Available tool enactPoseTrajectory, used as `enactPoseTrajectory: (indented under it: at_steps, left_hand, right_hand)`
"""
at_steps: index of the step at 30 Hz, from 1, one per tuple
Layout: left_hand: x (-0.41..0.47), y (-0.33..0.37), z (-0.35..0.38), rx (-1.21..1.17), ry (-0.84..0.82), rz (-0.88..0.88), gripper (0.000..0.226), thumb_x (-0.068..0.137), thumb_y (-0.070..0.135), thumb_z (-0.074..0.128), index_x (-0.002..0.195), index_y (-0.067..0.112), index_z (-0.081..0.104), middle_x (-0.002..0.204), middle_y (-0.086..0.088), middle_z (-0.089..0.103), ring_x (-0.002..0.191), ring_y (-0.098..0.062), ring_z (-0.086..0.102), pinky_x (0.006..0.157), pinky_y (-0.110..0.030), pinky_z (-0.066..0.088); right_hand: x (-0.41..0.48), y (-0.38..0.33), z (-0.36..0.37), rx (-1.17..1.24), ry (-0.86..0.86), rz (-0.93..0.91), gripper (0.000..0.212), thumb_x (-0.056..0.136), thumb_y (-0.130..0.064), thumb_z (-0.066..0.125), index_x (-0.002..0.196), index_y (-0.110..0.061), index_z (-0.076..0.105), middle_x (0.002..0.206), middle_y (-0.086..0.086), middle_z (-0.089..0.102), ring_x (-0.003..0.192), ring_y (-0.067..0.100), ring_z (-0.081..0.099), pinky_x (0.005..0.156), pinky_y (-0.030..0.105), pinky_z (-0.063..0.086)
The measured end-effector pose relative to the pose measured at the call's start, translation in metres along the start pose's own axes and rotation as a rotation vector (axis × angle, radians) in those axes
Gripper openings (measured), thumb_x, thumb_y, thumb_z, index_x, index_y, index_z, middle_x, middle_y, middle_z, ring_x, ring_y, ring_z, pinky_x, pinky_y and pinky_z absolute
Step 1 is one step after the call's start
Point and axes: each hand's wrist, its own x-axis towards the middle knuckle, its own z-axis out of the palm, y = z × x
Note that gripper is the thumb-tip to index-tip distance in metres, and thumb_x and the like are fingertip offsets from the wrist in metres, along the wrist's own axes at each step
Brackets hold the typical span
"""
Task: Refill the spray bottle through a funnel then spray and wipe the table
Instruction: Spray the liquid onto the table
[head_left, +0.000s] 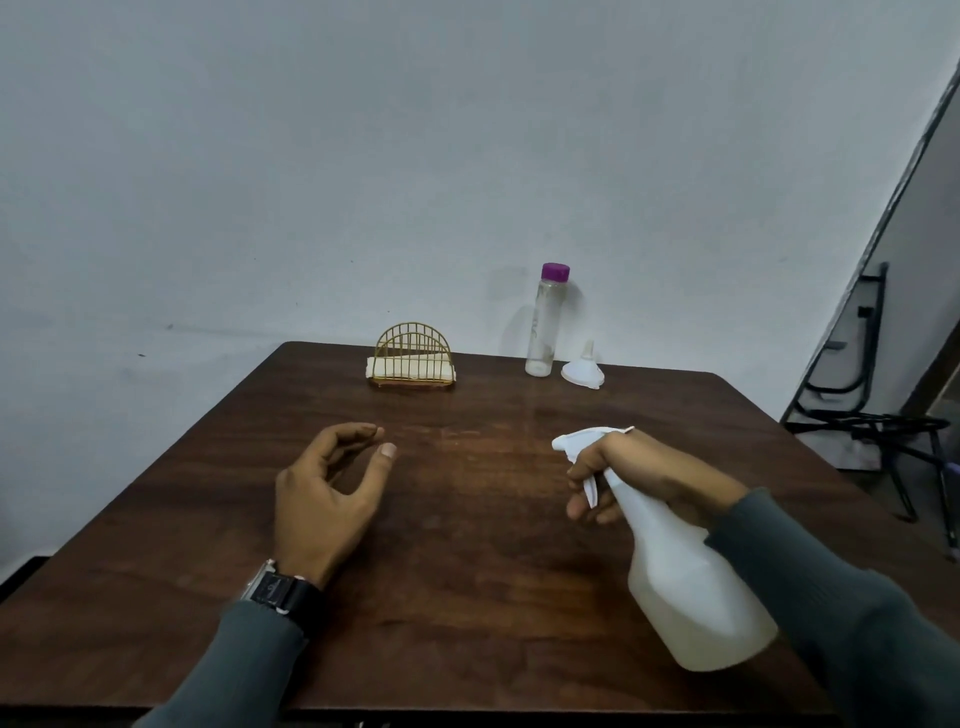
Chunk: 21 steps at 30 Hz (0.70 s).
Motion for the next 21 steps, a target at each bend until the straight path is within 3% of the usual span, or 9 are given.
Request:
enactPoseTrajectory:
  at_steps: [3,6,10,12,14,17,19,21]
  left_hand:
    - [-0.002,-0.001,0.002,0.078,-0.038,0.042,0.022,0.084,0.025,0.081,0.104,0.025,0.072,0.104,0.015,0.076,0.101,0.006,0.069,0.091,-0.02,0.056]
    - [-0.003,-0.003,0.002,0.106,-0.051,0.053,0.023,0.084,0.026,0.081,0.105,0.025,0.072,0.104,0.016,0.075,0.101,0.007,0.069,0.091,-0.023,0.057]
    - [-0.003,-0.005,0.001,0.112,-0.054,0.055,0.023,0.084,0.024,0.08,0.105,0.025,0.072,0.105,0.015,0.075,0.101,0.006,0.069,0.092,-0.024,0.058]
    - [-0.003,-0.005,0.002,0.113,-0.055,0.056,0.023,0.084,0.023,0.08,0.105,0.025,0.072,0.105,0.016,0.075,0.101,0.007,0.069,0.091,-0.023,0.057]
    - [-0.003,-0.005,0.003,0.112,-0.056,0.054,0.023,0.084,0.023,0.08,0.106,0.025,0.072,0.105,0.015,0.075,0.101,0.006,0.069,0.091,-0.021,0.057]
    - [-0.004,-0.004,0.003,0.105,-0.06,0.051,0.023,0.084,0.023,0.08,0.106,0.025,0.072,0.106,0.015,0.075,0.102,0.007,0.069,0.091,-0.018,0.056]
    - [-0.004,-0.003,0.003,0.098,-0.052,0.046,0.024,0.084,0.023,0.08,0.107,0.025,0.071,0.105,0.015,0.076,0.101,0.007,0.069,0.091,-0.02,0.056]
    - [-0.004,-0.002,0.003,0.091,-0.037,0.039,0.026,0.084,0.021,0.08,0.107,0.024,0.07,0.103,0.016,0.076,0.101,0.007,0.07,0.092,-0.022,0.056]
  right_hand:
    - [0.007,-0.002,0.008,-0.038,0.003,-0.03,0.03,0.091,-0.013,0.059,0.12,-0.014,0.067,0.091,0.024,0.077,0.083,0.031,0.076,0.092,0.045,0.059]
    - [0.013,-0.002,0.013,-0.109,-0.038,0.028,0.044,0.09,-0.016,0.059,0.132,-0.003,0.064,0.089,0.02,0.078,0.094,0.036,0.077,0.096,0.045,0.059]
    - [0.015,-0.001,0.015,-0.102,-0.045,0.048,0.039,0.096,-0.013,0.057,0.131,0.002,0.065,0.084,0.016,0.077,0.079,0.028,0.076,0.07,0.029,0.061]
    - [0.016,0.0,0.014,-0.084,-0.034,0.053,0.036,0.096,-0.012,0.057,0.126,0.006,0.067,0.084,0.017,0.075,0.088,0.033,0.076,0.065,0.025,0.06]
    - [0.013,-0.002,0.014,-0.089,-0.018,0.037,0.033,0.093,-0.011,0.057,0.12,0.003,0.068,0.085,0.018,0.077,0.094,0.036,0.077,0.073,0.03,0.062]
    - [0.011,-0.002,0.013,-0.048,-0.01,0.005,0.038,0.084,-0.01,0.056,0.121,-0.011,0.067,0.076,0.022,0.074,0.075,0.035,0.076,0.085,0.045,0.061]
    - [0.013,0.001,0.012,-0.013,0.016,0.037,0.035,0.078,-0.009,0.054,0.111,-0.005,0.068,0.063,0.02,0.068,0.063,0.034,0.071,0.085,0.05,0.06]
    - [0.017,0.003,0.01,0.023,0.018,0.05,0.048,0.075,-0.006,0.054,0.121,-0.007,0.068,0.063,0.019,0.065,0.061,0.033,0.068,0.08,0.049,0.06]
